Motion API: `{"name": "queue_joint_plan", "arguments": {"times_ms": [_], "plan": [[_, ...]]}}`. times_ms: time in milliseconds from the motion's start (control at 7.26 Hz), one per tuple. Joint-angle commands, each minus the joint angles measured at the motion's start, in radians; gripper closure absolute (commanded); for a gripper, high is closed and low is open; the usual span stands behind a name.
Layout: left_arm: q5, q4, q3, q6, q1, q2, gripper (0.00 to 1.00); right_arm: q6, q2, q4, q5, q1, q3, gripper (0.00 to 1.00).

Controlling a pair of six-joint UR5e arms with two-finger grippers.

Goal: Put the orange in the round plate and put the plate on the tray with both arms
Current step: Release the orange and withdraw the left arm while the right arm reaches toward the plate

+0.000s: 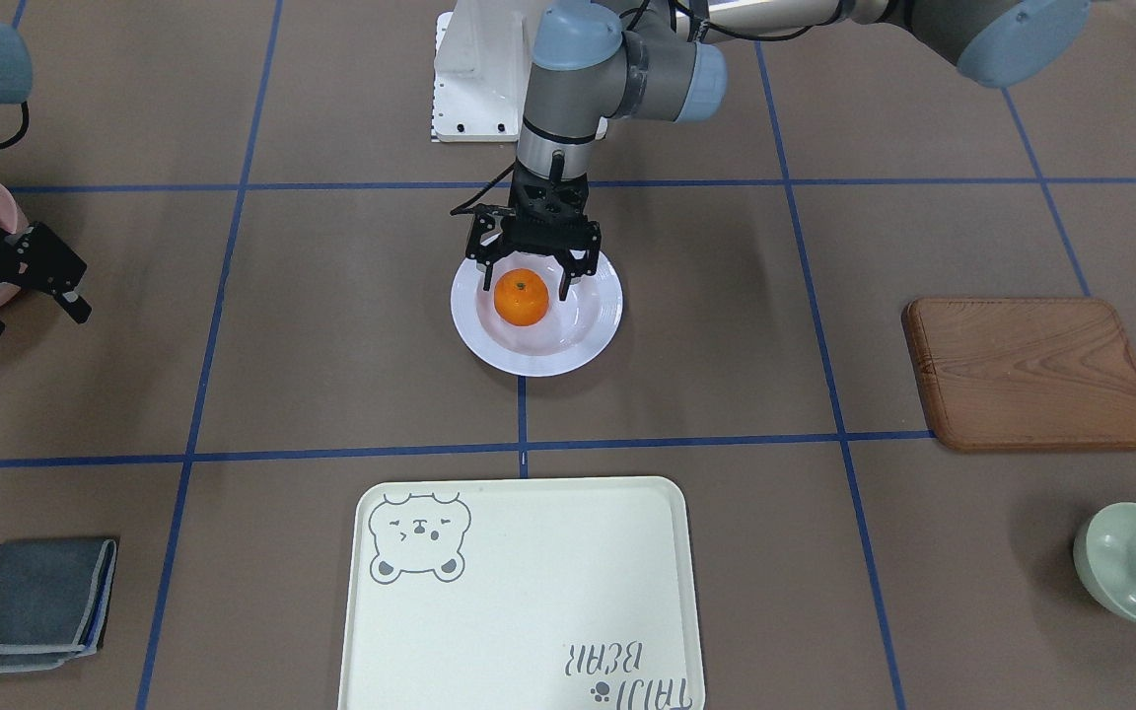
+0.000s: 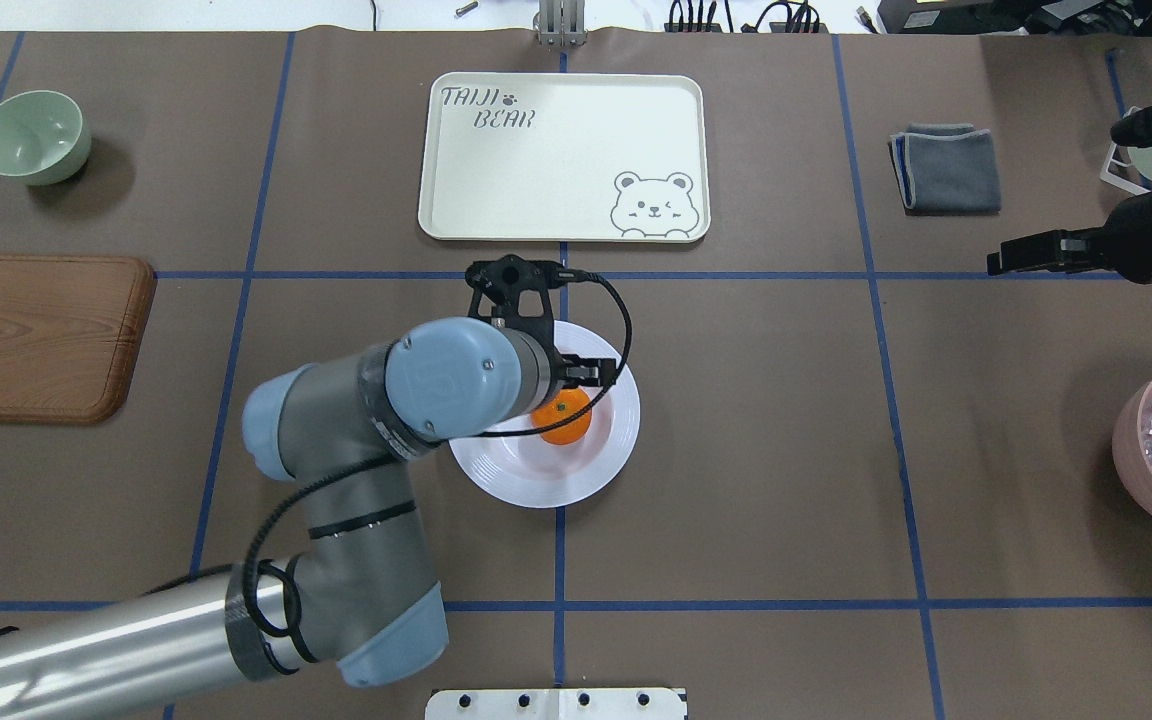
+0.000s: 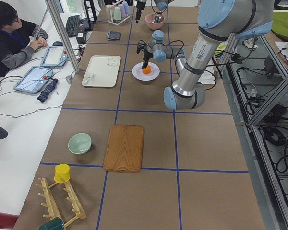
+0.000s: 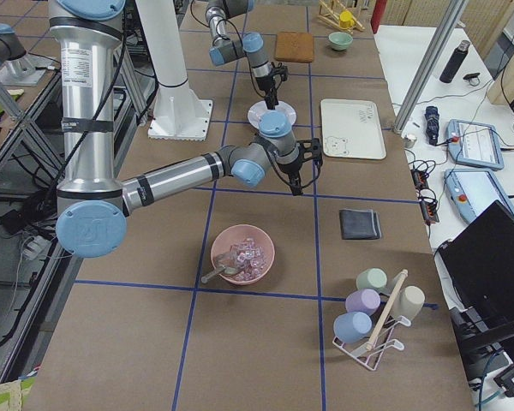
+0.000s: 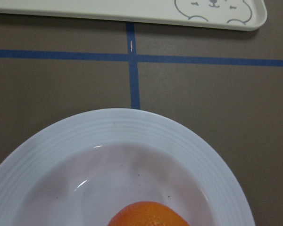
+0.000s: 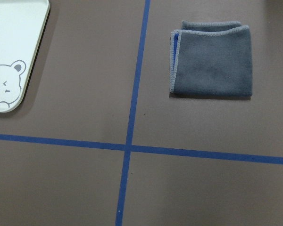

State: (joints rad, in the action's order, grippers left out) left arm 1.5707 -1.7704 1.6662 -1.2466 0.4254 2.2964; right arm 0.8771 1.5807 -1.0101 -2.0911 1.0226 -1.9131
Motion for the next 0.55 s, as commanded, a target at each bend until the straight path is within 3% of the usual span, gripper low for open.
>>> {"name": "queue_joint_plan", "arguments": {"times_ms": [0, 138, 413], "plan": [[0.126, 0.295, 0.169, 0.248, 0.134, -0.041, 0.00, 0.092, -0.062, 0.001, 0.000, -0.035, -0.003, 0.00], [0.138, 0.328, 0.209, 0.351, 0.203, -0.084, 0.00, 0.170, -0.118, 0.001, 0.006, -0.070, -0.001, 0.00], [0.408, 0.327, 0.219, 0.689, 0.472, -0.228, 0.00, 0.329, -0.210, 0.001, 0.101, -0.166, -0.004, 0.00]]}}
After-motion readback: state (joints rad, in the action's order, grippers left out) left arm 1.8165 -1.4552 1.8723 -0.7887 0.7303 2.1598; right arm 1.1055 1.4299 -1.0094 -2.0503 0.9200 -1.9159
